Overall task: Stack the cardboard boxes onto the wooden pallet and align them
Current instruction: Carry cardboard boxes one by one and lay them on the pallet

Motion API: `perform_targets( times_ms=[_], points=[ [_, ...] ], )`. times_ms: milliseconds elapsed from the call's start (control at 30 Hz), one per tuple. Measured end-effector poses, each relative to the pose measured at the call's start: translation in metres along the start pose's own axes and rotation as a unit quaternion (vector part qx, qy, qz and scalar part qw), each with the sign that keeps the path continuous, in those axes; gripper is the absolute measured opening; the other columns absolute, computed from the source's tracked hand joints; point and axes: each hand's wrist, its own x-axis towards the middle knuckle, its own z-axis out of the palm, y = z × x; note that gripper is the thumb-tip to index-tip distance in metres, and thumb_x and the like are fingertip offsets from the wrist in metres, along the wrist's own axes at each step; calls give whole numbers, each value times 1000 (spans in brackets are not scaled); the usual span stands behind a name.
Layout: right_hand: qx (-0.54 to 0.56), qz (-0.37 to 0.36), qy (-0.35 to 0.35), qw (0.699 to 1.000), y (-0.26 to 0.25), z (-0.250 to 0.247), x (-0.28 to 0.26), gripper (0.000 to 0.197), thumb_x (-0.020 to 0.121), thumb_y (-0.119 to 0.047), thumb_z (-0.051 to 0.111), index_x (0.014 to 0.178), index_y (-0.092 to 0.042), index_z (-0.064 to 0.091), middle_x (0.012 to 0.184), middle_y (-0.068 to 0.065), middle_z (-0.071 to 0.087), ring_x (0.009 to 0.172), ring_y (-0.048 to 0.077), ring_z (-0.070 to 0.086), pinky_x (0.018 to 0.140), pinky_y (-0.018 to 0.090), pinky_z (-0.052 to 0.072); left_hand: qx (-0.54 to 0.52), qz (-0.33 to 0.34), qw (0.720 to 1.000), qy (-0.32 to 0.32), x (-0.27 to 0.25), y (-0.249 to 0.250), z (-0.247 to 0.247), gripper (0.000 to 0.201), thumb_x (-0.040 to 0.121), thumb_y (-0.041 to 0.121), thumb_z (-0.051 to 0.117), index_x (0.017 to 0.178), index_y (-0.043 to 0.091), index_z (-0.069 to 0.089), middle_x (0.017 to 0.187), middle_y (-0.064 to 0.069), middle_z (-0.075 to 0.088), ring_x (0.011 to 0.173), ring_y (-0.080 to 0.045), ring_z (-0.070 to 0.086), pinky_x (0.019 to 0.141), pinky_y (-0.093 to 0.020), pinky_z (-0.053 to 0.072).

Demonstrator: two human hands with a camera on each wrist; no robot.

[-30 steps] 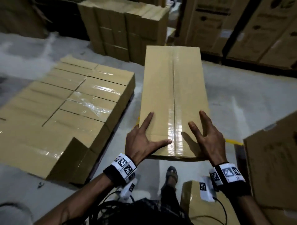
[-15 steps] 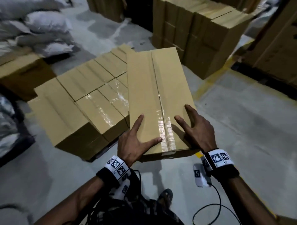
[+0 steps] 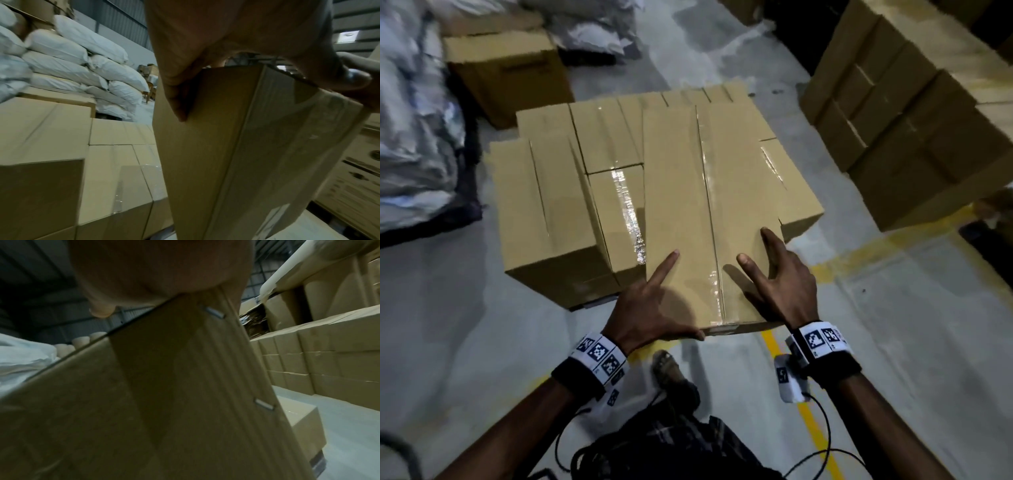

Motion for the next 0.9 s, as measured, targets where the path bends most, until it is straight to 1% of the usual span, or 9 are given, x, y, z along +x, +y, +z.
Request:
perform_targets(
  times_ms=[67, 100, 167, 367, 533, 633, 700, 800, 900],
  points=[
    [-4, -12, -9, 1000, -6, 13, 29, 89, 75, -96, 37, 152, -52, 32, 138, 4, 61, 125, 30, 57, 104, 44, 46, -4, -4, 1000, -12, 21, -12, -6, 152, 39, 75, 93, 159, 56, 2, 134, 0, 62, 113, -19, 58, 90, -26, 49],
    [-4, -17, -19, 1000, -9, 22, 45, 87, 76, -95, 39, 152, -53, 31, 140, 3, 60, 127, 29, 57, 105, 45, 46, -13, -13, 1000, -12, 33, -20, -10, 152, 40, 72, 94, 158, 58, 0, 153, 2, 49, 131, -22, 51, 103, -31, 45],
    [4, -35, -40, 999, -16, 39, 72, 83, 79, -92, 41, 152, -54, 31, 144, 1, 58, 130, 28, 56, 107, 45, 45, -30, -27, 999, -12, 53, -37, -15, 151, 44, 68, 95, 157, 59, -4, 168, 7, 27, 149, -23, 33, 115, -34, 34],
    [20, -57, -84, 995, -17, 96, 124, 87, 78, -96, 36, 154, -53, 31, 148, -2, 56, 134, 25, 54, 105, 40, 45, -45, -75, 996, -10, 98, -89, -14, 150, 45, 70, 94, 154, 63, -8, 168, -1, 28, 144, -25, 41, 111, -30, 41],
    [40, -68, -115, 990, 4, 161, 161, 90, 79, -96, 34, 155, -49, 33, 151, -7, 53, 137, 21, 52, 105, 36, 41, -43, -89, 995, 18, 132, -139, 7, 149, 49, 64, 96, 158, 57, -4, 169, 10, 19, 149, -17, 32, 108, -19, 33],
    [51, -73, -128, 988, 18, 204, 182, 93, 79, -97, 32, 156, -45, 36, 150, -6, 54, 136, 21, 53, 103, 35, 43, -40, -104, 994, 21, 154, -175, 25, 148, 46, 76, 89, 157, 60, -7, 171, 9, 18, 155, -24, 22, 124, -43, 29],
    [53, -76, -132, 987, 28, 230, 194, 93, 79, -96, 33, 156, -44, 37, 149, -5, 55, 133, 21, 55, 102, 35, 44, -32, -118, 992, 26, 167, -195, 34, 146, 45, 80, 86, 156, 61, -7, 171, 11, 16, 158, -27, 15, 123, -51, 31],
    [66, -82, -142, 984, 37, 261, 210, 91, 81, -95, 34, 156, -44, 36, 148, -4, 56, 130, 22, 57, 103, 38, 46, -22, -96, 993, 60, 182, -222, 49, 142, 53, 66, 93, 160, 54, 0, 169, 23, 13, 153, 6, 4, 124, -32, 26],
    [77, -91, -140, 983, 46, 282, 221, 89, 83, -92, 36, 156, -42, 38, 152, -8, 52, 138, 18, 51, 107, 38, 45, -46, -92, 991, 81, 193, -243, 60, 140, 53, 57, 97, 159, 56, 6, 169, 18, 19, 150, 3, 20, 119, -22, 29]
  ],
)
